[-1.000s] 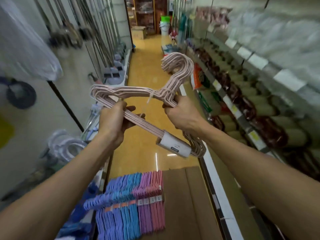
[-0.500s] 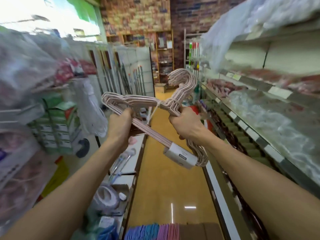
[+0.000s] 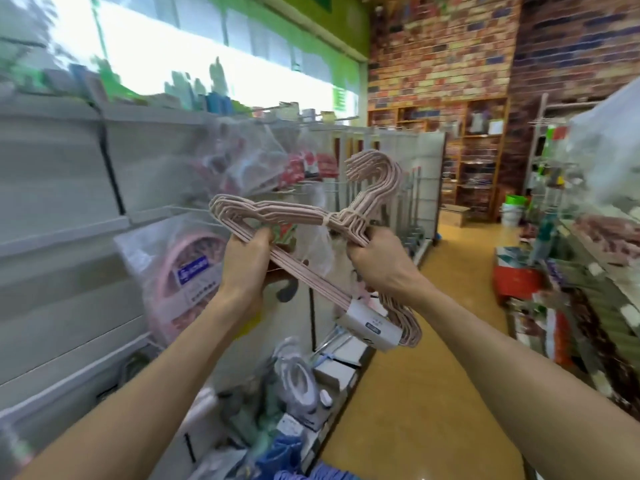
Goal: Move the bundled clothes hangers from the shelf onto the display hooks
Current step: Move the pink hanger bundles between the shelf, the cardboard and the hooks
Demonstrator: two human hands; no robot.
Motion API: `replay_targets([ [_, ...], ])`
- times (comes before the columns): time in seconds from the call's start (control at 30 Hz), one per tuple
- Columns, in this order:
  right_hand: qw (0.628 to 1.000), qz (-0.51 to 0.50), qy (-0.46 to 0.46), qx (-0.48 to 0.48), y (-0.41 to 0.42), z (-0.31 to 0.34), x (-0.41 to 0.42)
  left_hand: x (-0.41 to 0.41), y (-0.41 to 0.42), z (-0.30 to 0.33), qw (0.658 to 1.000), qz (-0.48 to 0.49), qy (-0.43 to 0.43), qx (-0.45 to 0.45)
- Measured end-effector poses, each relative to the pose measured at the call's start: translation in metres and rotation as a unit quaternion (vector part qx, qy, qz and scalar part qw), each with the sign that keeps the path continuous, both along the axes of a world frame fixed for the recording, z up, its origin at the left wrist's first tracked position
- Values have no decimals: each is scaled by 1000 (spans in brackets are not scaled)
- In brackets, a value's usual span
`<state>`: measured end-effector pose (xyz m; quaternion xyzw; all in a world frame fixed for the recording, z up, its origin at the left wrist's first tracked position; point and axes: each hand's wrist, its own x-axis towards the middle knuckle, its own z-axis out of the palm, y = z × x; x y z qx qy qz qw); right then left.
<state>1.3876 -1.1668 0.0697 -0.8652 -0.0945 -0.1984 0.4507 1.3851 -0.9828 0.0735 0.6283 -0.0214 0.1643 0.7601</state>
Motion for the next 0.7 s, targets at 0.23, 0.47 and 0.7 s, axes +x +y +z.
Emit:
replay_targets([
  [0.23,993,111,-34,-7,73,10,-24,-67,64,8,992,117,-19,-30],
  [0.47,975,215,-54,-3,150,19,-57,-139,132,17,975,215,-38,-29],
  [0.7,941,323,-96,11,239,46,-107,-216,204,39,949,307,-68,-30],
])
